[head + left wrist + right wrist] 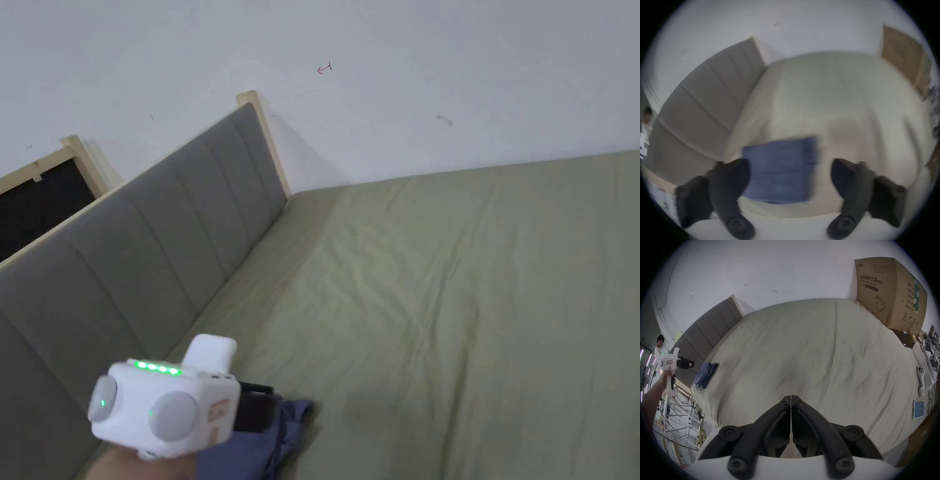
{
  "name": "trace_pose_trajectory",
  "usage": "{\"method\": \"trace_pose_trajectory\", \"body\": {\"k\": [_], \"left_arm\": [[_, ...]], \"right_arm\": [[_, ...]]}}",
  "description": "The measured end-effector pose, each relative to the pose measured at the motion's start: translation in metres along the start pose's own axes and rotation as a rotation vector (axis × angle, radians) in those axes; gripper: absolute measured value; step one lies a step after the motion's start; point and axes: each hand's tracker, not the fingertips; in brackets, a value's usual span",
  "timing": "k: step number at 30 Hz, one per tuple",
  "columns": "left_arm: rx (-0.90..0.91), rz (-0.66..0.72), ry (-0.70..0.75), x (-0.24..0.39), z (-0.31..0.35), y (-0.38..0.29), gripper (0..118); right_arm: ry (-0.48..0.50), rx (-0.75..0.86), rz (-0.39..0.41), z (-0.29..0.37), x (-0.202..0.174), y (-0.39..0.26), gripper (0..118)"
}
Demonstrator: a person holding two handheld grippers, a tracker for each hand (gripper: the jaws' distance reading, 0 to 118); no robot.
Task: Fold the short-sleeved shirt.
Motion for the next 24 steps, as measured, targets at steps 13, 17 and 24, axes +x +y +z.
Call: {"method": "trace_pose_trajectory", "body": {"k": [13, 17, 24], "left_arm": [[0.728, 0.172, -0.282, 0.203, 0.160, -0.037, 0], [0.940, 0.072, -0.164, 0.237, 0.192, -0.035, 0], [0.985, 0.142, -0.042, 0.268, 0.184, -0.042, 0]], "right_arm": [[-0.037, 0.421, 0.043, 0.118, -0.017, 0.004, 0], [-0.094, 0.756, 0.089, 0.151, -0.026, -0.007, 0], [-0.428, 0.990, 0.112, 0.121, -0.020, -0.042, 1]]}}
